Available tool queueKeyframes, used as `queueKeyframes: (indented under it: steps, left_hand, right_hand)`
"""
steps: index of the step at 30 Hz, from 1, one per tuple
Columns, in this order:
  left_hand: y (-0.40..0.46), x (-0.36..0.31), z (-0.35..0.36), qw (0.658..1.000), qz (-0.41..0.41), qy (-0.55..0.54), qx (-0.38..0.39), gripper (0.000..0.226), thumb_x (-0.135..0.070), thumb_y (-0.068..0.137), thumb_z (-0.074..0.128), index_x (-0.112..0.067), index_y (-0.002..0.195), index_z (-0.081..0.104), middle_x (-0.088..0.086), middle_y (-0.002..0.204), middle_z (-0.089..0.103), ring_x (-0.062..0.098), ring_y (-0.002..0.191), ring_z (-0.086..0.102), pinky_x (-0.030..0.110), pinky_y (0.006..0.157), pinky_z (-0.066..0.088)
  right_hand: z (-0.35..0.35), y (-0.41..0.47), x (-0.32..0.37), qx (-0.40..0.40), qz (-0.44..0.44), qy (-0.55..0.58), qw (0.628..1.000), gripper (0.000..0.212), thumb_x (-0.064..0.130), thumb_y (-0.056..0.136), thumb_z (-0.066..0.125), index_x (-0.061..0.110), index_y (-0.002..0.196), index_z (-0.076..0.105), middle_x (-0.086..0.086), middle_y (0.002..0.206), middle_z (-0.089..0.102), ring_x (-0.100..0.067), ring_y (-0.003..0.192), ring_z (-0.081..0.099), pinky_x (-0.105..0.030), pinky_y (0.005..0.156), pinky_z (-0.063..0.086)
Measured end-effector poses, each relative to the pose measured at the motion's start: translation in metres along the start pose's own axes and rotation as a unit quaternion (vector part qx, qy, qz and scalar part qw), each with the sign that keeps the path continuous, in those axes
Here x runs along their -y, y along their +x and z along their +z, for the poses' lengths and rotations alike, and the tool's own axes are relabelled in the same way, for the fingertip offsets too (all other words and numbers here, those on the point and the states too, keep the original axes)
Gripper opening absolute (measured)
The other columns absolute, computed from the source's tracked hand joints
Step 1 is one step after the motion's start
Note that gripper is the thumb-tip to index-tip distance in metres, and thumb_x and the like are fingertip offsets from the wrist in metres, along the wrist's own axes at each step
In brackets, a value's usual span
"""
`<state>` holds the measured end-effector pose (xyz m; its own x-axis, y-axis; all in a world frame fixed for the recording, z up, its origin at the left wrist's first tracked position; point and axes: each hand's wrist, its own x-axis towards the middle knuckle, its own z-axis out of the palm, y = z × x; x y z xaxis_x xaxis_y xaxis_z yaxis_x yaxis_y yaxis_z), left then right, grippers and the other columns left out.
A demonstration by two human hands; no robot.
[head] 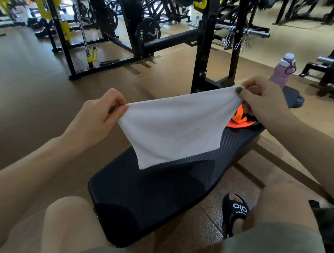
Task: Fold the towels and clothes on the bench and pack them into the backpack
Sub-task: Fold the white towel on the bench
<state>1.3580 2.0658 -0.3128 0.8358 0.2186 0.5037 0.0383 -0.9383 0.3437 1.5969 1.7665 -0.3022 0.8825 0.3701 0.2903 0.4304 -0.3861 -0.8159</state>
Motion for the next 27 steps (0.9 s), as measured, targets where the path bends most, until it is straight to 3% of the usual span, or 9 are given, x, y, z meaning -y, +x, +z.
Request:
queueKeyframes:
  steps: [2, 5, 7, 10, 14, 20, 23, 25, 27]
  left_hand:
    - [-0.002, 0.001, 0.000, 1.000, 0.003, 0.004, 0.019, 0.005, -0.021, 0.103, 0.054, -0.017, 0.102, 0.051, 0.000, 0.088, 0.068, 0.022, 0.078, 0.066, 0.040, 0.070, 0.056]
    - [-0.004, 0.005, -0.001, 0.999, 0.013, 0.015, 0.039, 0.004, -0.023, 0.103, 0.053, -0.021, 0.101, 0.050, -0.002, 0.087, 0.067, 0.021, 0.079, 0.066, 0.042, 0.071, 0.056]
    - [-0.005, 0.007, -0.001, 0.998, 0.028, 0.024, 0.057, 0.003, -0.024, 0.103, 0.051, -0.023, 0.102, 0.049, -0.002, 0.087, 0.067, 0.021, 0.079, 0.065, 0.044, 0.071, 0.055]
    - [-0.005, 0.013, 0.001, 0.995, 0.045, 0.036, 0.077, 0.004, -0.023, 0.104, 0.051, -0.023, 0.108, 0.051, -0.006, 0.092, 0.067, 0.015, 0.084, 0.065, 0.038, 0.075, 0.055]
    - [0.000, 0.025, 0.008, 0.993, 0.066, 0.070, 0.071, 0.019, -0.018, 0.104, 0.051, -0.018, 0.121, 0.059, -0.012, 0.101, 0.066, 0.004, 0.088, 0.057, 0.027, 0.080, 0.048]
    - [0.032, 0.050, 0.018, 0.990, 0.008, 0.127, 0.053, 0.012, -0.020, 0.103, 0.053, -0.018, 0.107, 0.065, -0.001, 0.087, 0.068, 0.020, 0.078, 0.061, 0.040, 0.072, 0.051]
    - [0.048, 0.059, 0.002, 0.988, -0.017, 0.146, 0.036, 0.013, -0.022, 0.103, 0.055, -0.015, 0.106, 0.065, 0.002, 0.087, 0.069, 0.021, 0.076, 0.060, 0.040, 0.071, 0.050]
    - [0.051, 0.066, -0.012, 0.989, -0.010, 0.148, 0.001, 0.015, -0.025, 0.103, 0.054, -0.015, 0.108, 0.064, 0.003, 0.087, 0.070, 0.023, 0.076, 0.063, 0.043, 0.071, 0.053]
    - [0.043, 0.070, -0.020, 0.983, 0.017, 0.183, -0.017, 0.018, -0.030, 0.104, 0.049, -0.017, 0.108, 0.061, 0.002, 0.087, 0.069, 0.024, 0.073, 0.063, 0.046, 0.067, 0.055]
  right_hand:
    - [-0.002, 0.000, -0.001, 0.012, 0.000, 0.000, 1.000, 0.006, 0.021, 0.100, 0.058, 0.016, 0.101, 0.060, -0.004, 0.075, 0.067, -0.013, 0.053, 0.061, -0.026, 0.054, 0.053]
    - [-0.002, -0.002, -0.002, 0.037, 0.014, 0.040, 0.998, 0.004, 0.016, 0.100, 0.059, 0.014, 0.102, 0.061, -0.010, 0.085, 0.071, -0.022, 0.064, 0.071, -0.034, 0.063, 0.061]
    - [-0.002, -0.003, -0.005, 0.052, 0.032, 0.062, 0.996, 0.010, 0.010, 0.100, 0.057, 0.009, 0.108, 0.062, -0.012, 0.093, 0.071, -0.020, 0.066, 0.072, -0.030, 0.062, 0.062]
    - [-0.002, -0.001, -0.008, 0.071, 0.047, 0.063, 0.994, 0.016, 0.006, 0.100, 0.055, 0.006, 0.115, 0.062, -0.009, 0.097, 0.069, -0.015, 0.065, 0.073, -0.021, 0.057, 0.059]
    - [0.004, 0.012, -0.011, 0.104, 0.062, 0.079, 0.989, 0.014, 0.003, 0.100, 0.053, 0.004, 0.113, 0.058, -0.012, 0.096, 0.068, -0.015, 0.069, 0.075, -0.021, 0.061, 0.060]
    - [0.048, 0.061, -0.007, 0.139, 0.073, 0.058, 0.986, 0.018, 0.000, 0.102, 0.045, 0.001, 0.119, 0.051, -0.025, 0.108, 0.066, -0.026, 0.087, 0.074, -0.031, 0.077, 0.062]
    - [0.067, 0.081, 0.008, 0.115, 0.037, 0.053, 0.991, 0.011, 0.000, 0.101, 0.042, 0.007, 0.106, 0.050, -0.015, 0.096, 0.068, -0.028, 0.093, 0.073, -0.044, 0.088, 0.059]
    - [0.072, 0.087, 0.014, 0.085, 0.011, 0.088, 0.992, 0.016, 0.003, 0.102, 0.043, 0.015, 0.094, 0.050, -0.009, 0.090, 0.067, -0.024, 0.090, 0.074, -0.041, 0.089, 0.059]
    - [0.073, 0.082, 0.009, 0.072, -0.010, 0.099, 0.992, 0.018, 0.004, 0.102, 0.045, 0.018, 0.092, 0.051, -0.008, 0.093, 0.066, -0.012, 0.087, 0.073, -0.030, 0.084, 0.060]
